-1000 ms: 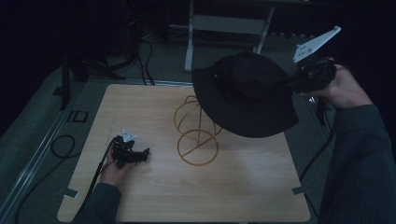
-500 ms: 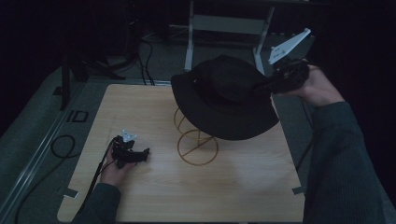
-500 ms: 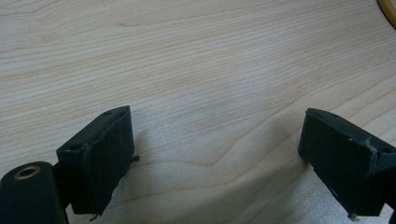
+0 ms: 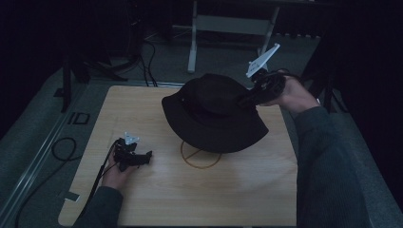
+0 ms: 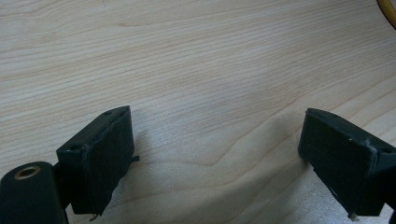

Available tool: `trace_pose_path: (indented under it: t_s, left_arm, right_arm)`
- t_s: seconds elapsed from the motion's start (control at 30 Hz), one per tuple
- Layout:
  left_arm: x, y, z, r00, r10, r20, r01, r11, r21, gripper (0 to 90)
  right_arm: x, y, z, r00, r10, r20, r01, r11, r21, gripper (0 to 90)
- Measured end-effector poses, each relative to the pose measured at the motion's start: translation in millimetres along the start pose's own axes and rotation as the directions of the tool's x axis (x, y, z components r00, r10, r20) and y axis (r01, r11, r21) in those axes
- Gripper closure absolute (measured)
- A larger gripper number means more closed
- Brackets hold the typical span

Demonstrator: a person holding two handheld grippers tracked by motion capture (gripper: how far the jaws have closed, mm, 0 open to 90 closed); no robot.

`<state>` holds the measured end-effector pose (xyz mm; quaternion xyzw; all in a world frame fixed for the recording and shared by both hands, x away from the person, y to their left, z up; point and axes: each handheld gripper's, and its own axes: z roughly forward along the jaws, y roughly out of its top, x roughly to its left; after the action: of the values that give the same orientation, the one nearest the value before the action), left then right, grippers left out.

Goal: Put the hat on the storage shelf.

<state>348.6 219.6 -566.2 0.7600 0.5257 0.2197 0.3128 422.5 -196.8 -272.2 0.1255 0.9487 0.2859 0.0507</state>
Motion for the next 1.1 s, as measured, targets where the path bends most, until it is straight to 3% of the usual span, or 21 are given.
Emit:
trace_pose_path:
  t_s: [0.3, 0.5, 0.73, 0.87, 0.97, 1.1]
  left_arm:
    - [0.2, 0.0, -0.1, 1.0, 0.002, -0.001, -0.002, 1.0, 0.0, 10.8]
    - [0.2, 0.0, -0.1, 1.0, 0.002, -0.001, -0.002, 1.0, 0.001, 10.8]
    - [0.2, 0.0, -0.1, 1.0, 0.002, -0.001, -0.002, 1.0, 0.0, 10.8]
    - [0.2, 0.0, -0.1, 1.0, 0.002, -0.001, -0.002, 1.0, 0.0, 10.8]
    - [0.1, 0.0, 0.0, 1.0, 0.002, -0.001, -0.002, 1.0, -0.001, 10.8]
    - [0.1, 0.0, 0.1, 1.0, 0.002, -0.001, -0.002, 1.0, -0.001, 10.8]
  right_arm:
    - [-0.1, 4.5, 22.7, 0.9999, 0.006, -0.008, -0.006, 1.0, 0.011, 80.7]
    - [2.3, 11.1, 39.5, 0.9996, -0.003, -0.027, 0.004, 0.999, 0.045, 74.7]
    - [2.7, 11.8, 42.8, 0.9996, 0.012, -0.024, -0.011, 0.998, 0.062, 49.4]
    - [-0.5, 9.3, 35.5, 0.9977, 0.063, -0.026, -0.061, 0.997, 0.045, 33.6]
    - [1.5, 6.0, 27.0, 0.9973, 0.073, 0.003, -0.073, 0.997, 0.015, 19.3]
    - [1.8, -1.5, 15.7, 0.9933, 0.1, 0.058, -0.099, 0.995, -0.01, 12.4]
